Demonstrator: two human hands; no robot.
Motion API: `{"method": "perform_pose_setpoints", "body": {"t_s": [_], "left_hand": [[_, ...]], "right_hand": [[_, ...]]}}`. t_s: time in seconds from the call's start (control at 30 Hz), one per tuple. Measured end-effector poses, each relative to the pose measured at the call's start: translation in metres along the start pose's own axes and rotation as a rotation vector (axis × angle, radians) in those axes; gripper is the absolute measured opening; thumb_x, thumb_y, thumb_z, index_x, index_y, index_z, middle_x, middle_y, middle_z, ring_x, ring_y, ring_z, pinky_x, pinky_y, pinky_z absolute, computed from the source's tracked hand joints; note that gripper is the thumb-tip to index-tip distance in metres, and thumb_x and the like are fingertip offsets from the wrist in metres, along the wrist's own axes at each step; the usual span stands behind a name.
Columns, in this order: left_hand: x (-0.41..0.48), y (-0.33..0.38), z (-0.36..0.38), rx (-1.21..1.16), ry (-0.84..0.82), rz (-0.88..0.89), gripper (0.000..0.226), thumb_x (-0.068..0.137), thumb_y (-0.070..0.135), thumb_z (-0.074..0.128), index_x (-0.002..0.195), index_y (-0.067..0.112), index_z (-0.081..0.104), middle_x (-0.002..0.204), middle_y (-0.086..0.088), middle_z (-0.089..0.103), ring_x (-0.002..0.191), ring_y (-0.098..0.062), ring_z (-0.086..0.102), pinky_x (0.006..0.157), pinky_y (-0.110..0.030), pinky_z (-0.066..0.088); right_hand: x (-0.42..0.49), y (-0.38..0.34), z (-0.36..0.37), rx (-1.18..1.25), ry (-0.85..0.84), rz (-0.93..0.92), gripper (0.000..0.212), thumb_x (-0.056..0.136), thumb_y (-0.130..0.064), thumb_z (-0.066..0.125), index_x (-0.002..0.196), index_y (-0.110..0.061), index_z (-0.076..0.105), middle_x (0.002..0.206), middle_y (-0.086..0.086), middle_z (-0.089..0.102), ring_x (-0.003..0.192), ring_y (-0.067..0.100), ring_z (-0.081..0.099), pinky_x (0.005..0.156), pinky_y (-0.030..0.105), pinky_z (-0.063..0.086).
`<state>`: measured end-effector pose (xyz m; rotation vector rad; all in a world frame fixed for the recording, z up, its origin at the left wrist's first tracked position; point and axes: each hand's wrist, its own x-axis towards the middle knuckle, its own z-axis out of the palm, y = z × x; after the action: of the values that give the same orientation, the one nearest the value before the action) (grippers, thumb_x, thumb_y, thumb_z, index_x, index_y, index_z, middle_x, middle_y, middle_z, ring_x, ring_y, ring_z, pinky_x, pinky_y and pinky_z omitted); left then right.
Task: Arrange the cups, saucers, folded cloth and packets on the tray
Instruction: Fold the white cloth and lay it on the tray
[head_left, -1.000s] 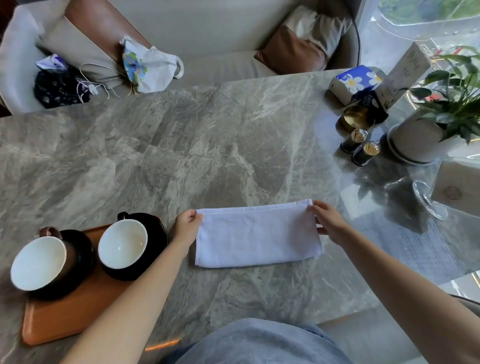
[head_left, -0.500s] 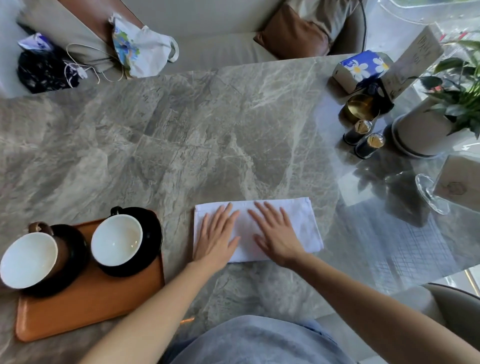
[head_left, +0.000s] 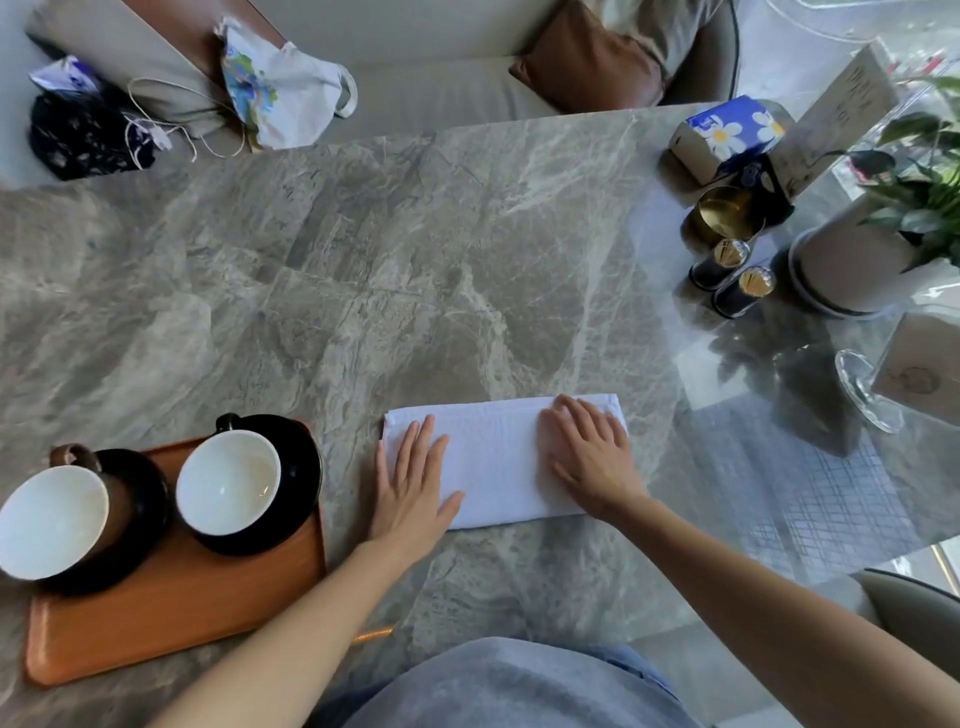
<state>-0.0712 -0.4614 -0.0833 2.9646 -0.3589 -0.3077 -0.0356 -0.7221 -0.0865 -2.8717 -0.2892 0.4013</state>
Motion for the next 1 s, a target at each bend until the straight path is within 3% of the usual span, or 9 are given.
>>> {"method": "perform_pose_setpoints", "body": {"t_s": [0.1, 0.2, 0.3, 0.43, 0.53, 0.67, 0.77, 0.9, 1.0], "left_hand": [[-0.024, -0.001, 0.0, -0.048, 0.029, 0.101, 0.071, 0.072, 0.039, 0.067, 0.134, 0.01, 0.047, 0.149, -0.015, 0.037, 0.139, -0.024, 0.019, 0.112, -0.05, 0.006], [-0.043, -0.008, -0.001, -0.059, 0.054, 0.107, 0.056, 0.067, 0.02, 0.076, 0.12, 0.013, 0.06, 0.138, -0.009, 0.053, 0.131, -0.024, 0.045, 0.11, -0.05, 0.024], [-0.041, -0.017, -0.006, -0.151, 0.072, 0.127, 0.051, 0.059, -0.006, 0.068, 0.106, 0.014, 0.064, 0.126, -0.006, 0.061, 0.12, -0.024, 0.057, 0.106, -0.038, 0.025], [-0.019, -0.031, -0.021, -0.2, 0.051, 0.118, 0.048, 0.052, -0.012, 0.058, 0.092, 0.013, 0.062, 0.113, -0.002, 0.065, 0.113, -0.02, 0.06, 0.106, -0.029, 0.021], [0.007, -0.046, -0.028, -0.183, 0.04, 0.121, 0.05, 0.058, -0.015, 0.053, 0.099, 0.011, 0.063, 0.119, -0.004, 0.063, 0.118, -0.018, 0.057, 0.111, -0.031, 0.016], [0.046, -0.059, -0.039, 0.057, -0.122, 0.224, 0.061, 0.077, -0.007, 0.046, 0.133, 0.015, 0.046, 0.152, -0.001, 0.033, 0.143, -0.019, 0.025, 0.117, -0.049, 0.004], [0.085, -0.058, -0.055, 0.131, -0.291, 0.201, 0.068, 0.079, 0.001, 0.041, 0.142, 0.022, 0.027, 0.159, 0.008, 0.005, 0.147, -0.015, -0.002, 0.114, -0.056, -0.006], [0.122, -0.027, -0.062, 0.062, -0.347, 0.084, 0.056, 0.086, 0.012, 0.039, 0.14, 0.021, 0.024, 0.153, 0.005, 0.026, 0.145, -0.014, 0.01, 0.113, -0.058, -0.002], [0.116, -0.014, -0.048, 0.096, -0.393, 0.061, 0.06, 0.094, 0.03, 0.038, 0.147, 0.022, 0.011, 0.16, 0.004, 0.003, 0.147, -0.016, -0.002, 0.113, -0.061, -0.007]], "right_hand": [[0.013, -0.005, -0.008, 0.003, 0.089, 0.047, 0.055, 0.086, -0.033, 0.053, 0.137, -0.023, 0.035, 0.15, 0.003, 0.035, 0.14, 0.025, 0.027, 0.112, 0.047, 0.021], [0.027, -0.007, -0.015, 0.031, 0.117, 0.034, 0.045, 0.088, -0.03, 0.053, 0.131, -0.026, 0.043, 0.144, 0.003, 0.04, 0.137, 0.026, 0.029, 0.112, 0.048, 0.02], [0.036, -0.001, -0.022, 0.092, 0.126, 0.07, 0.035, 0.086, -0.026, 0.055, 0.121, -0.026, 0.054, 0.128, 0.003, 0.05, 0.123, 0.027, 0.041, 0.106, 0.043, 0.026], [0.033, 0.009, -0.029, 0.132, 0.064, 0.119, 0.022, 0.087, -0.023, 0.054, 0.108, -0.024, 0.058, 0.108, 0.002, 0.055, 0.107, 0.025, 0.047, 0.091, 0.037, 0.033], [0.02, 0.014, -0.031, 0.141, 0.016, 0.144, 0.017, 0.088, -0.023, 0.053, 0.103, -0.02, 0.058, 0.104, 0.003, 0.059, 0.1, 0.026, 0.054, 0.08, 0.036, 0.04], [-0.008, 0.012, -0.027, 0.144, -0.057, 0.114, 0.013, 0.089, -0.033, 0.052, 0.093, -0.021, 0.05, 0.096, 0.001, 0.063, 0.087, 0.027, 0.06, 0.065, 0.035, 0.046], [-0.023, -0.001, -0.018, 0.137, -0.119, 0.072, 0.015, 0.09, -0.036, 0.048, 0.086, -0.022, 0.045, 0.087, 0.0, 0.063, 0.076, 0.029, 0.06, 0.059, 0.036, 0.046], [-0.03, -0.023, -0.01, 0.202, -0.179, -0.011, 0.013, 0.087, -0.033, 0.05, 0.08, -0.023, 0.045, 0.079, -0.003, 0.061, 0.069, 0.024, 0.056, 0.053, 0.03, 0.034], [-0.026, -0.033, -0.009, 0.194, -0.221, -0.038, 0.011, 0.086, -0.034, 0.051, 0.083, -0.024, 0.048, 0.081, -0.003, 0.063, 0.072, 0.023, 0.058, 0.054, 0.029, 0.034]]}}
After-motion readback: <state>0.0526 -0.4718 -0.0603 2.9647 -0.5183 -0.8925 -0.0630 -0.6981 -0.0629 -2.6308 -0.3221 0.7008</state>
